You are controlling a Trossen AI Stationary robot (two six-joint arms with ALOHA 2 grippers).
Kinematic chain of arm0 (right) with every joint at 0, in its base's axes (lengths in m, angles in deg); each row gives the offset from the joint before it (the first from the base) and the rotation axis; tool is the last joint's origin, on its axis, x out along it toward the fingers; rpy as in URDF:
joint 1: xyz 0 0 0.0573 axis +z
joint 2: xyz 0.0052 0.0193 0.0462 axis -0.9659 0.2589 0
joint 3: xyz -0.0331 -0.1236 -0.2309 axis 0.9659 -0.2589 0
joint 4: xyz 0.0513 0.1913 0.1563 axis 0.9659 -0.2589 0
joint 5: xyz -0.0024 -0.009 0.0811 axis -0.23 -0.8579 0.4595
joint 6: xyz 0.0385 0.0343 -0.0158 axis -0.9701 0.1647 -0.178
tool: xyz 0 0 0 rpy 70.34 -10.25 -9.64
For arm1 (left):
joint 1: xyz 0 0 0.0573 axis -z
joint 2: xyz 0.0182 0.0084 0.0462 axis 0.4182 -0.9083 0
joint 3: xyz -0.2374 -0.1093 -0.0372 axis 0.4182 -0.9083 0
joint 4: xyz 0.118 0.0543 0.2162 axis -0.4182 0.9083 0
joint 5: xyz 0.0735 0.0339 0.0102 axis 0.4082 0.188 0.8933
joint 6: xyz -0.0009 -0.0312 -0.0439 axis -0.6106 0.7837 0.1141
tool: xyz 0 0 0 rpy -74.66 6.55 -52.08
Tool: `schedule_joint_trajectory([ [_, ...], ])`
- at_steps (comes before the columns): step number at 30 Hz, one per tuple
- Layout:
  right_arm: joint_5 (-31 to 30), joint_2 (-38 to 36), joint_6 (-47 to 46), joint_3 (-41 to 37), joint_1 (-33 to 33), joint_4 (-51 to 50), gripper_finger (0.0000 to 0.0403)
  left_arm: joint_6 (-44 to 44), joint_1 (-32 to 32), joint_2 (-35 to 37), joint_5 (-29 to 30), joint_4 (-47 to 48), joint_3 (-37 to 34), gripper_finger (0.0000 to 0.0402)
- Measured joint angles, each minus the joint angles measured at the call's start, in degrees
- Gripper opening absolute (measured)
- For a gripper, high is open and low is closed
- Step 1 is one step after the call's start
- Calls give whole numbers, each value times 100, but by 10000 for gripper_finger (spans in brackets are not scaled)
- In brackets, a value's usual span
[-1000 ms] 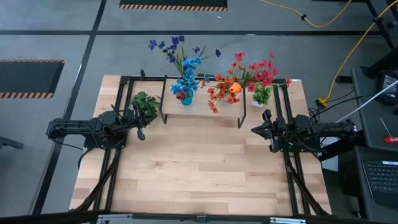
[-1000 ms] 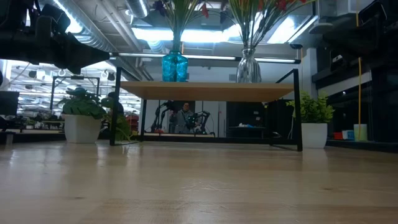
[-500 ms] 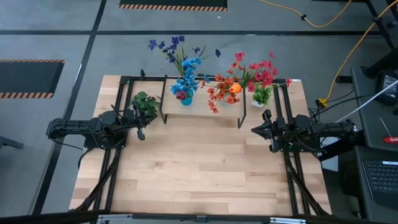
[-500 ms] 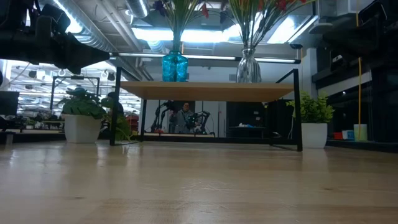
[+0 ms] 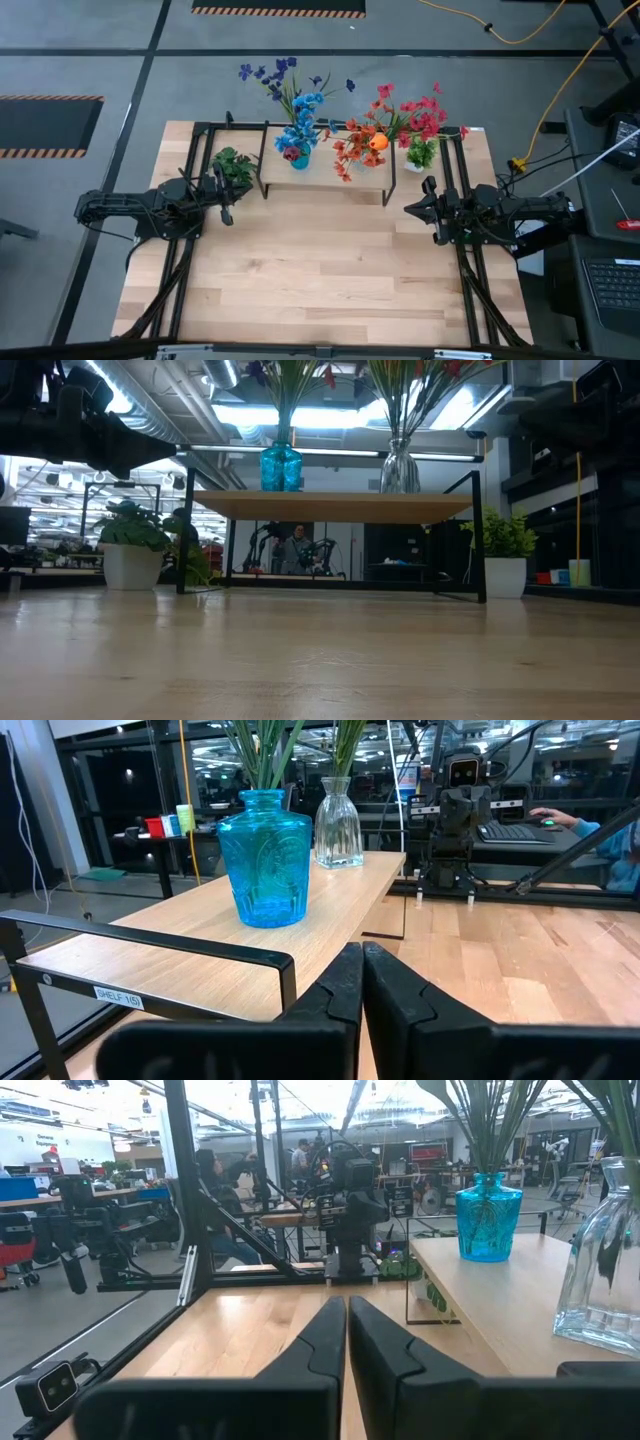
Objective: Pick and place flowers into a vace then onto a shelf
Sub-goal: Return to Home Position
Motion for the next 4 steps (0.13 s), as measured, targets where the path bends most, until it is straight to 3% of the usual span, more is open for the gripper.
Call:
schedule_joint_trajectory([
  [4, 0, 0, 0, 0, 0, 0, 20, 0, 0, -1, 2, -1, -1, 8],
])
